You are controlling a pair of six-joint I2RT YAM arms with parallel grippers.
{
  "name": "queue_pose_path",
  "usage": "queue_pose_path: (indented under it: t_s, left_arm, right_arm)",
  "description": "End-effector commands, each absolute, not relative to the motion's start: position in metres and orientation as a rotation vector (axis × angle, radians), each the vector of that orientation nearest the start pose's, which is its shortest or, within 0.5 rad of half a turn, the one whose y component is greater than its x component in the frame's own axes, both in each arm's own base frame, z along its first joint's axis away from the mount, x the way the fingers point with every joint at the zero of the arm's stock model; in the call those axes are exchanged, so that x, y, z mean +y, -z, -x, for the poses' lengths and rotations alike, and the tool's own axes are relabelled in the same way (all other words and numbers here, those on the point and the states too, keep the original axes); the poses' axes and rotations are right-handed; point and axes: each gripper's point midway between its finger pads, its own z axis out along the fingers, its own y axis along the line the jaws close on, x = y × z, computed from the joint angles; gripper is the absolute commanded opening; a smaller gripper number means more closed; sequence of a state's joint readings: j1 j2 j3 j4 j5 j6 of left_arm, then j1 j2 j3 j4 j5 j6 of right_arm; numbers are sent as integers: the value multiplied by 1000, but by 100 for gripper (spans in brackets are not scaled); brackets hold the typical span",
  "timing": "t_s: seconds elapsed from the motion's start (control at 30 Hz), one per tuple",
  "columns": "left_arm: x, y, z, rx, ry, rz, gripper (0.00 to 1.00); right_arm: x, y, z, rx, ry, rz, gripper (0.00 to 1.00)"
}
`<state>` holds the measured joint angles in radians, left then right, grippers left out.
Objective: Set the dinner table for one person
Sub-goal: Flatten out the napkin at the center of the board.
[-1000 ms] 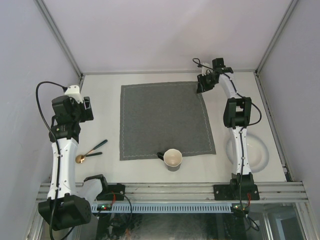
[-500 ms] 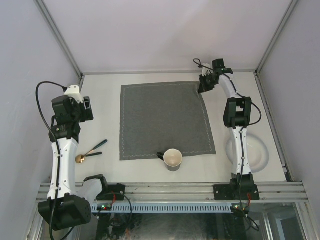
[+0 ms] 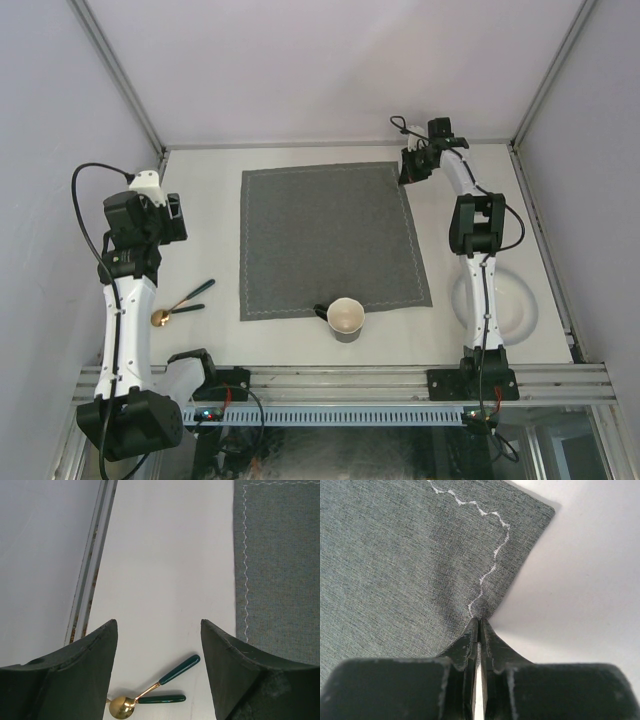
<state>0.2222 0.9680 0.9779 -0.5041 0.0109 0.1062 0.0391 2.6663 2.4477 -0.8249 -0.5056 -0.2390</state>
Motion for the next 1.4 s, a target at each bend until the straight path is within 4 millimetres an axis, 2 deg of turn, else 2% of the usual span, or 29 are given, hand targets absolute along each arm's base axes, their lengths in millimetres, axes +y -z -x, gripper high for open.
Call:
queue_pose_path:
  t_s: [0.0,0.17,0.53,1.37]
  left_arm:
    - [72,-247,-307,2034,-188,108,72]
    - [72,-248,-307,2033,-188,108,72]
    - [72,-247,-308,2035,-189,107,72]
    - [72,-245,-309,2039,-187,106,72]
  right_arm:
    - [77,-36,-591,2453,-508,465,0]
    - [72,-36,-591,2453,-510,443,0]
    - [75,-36,-590,2457,-512,444,0]
    - [60,-32,-584,2476,-457,404,0]
